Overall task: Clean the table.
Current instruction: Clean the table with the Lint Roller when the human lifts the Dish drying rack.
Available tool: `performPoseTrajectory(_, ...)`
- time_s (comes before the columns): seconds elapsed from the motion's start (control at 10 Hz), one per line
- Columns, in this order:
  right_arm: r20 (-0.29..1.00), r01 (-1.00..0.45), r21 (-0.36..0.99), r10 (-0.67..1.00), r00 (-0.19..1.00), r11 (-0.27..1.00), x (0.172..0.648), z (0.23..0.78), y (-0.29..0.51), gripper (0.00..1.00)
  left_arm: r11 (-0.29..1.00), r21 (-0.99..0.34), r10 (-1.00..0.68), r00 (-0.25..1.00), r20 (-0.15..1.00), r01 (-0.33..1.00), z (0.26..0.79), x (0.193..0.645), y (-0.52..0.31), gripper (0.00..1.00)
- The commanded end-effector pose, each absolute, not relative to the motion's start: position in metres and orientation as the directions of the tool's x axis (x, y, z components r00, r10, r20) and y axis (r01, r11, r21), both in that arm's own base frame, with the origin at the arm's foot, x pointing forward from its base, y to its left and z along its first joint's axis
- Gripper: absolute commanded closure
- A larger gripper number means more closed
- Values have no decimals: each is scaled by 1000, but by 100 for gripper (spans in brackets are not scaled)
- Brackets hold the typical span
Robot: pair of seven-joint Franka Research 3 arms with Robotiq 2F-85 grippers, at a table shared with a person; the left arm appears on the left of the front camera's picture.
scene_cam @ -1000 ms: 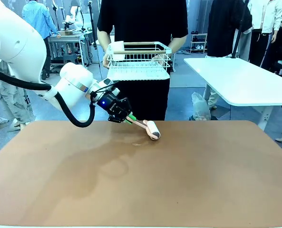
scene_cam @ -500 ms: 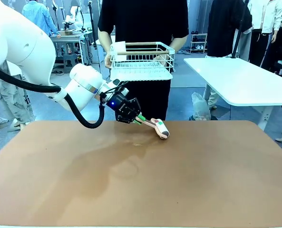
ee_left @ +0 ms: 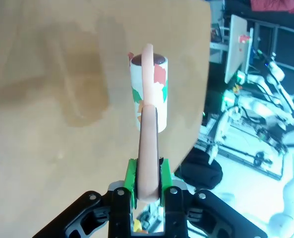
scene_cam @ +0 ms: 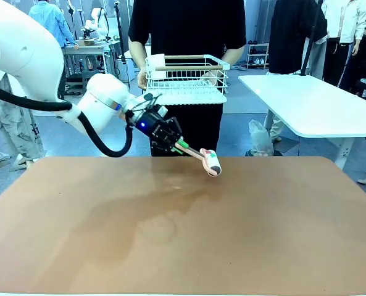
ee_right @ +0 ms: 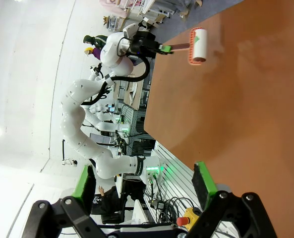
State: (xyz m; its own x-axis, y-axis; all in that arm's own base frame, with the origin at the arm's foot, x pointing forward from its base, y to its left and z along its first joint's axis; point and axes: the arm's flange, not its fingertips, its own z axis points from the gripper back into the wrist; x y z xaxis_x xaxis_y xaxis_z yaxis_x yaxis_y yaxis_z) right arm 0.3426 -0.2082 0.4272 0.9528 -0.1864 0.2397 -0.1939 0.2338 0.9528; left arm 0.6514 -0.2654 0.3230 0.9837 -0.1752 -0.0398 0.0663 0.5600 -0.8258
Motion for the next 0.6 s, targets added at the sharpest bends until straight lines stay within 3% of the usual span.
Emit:
performPoseTrajectory(0.0,249,-204,951,-186,950,233,342,431,-208,0,521,-852,-221,971,-88,42,352,640,-225,78)
performPoseTrajectory(0.5,249,-204,951,-186,950,233,342,431,-208,0,555,-832,-160,979,-126,-16,386,607,-102,78)
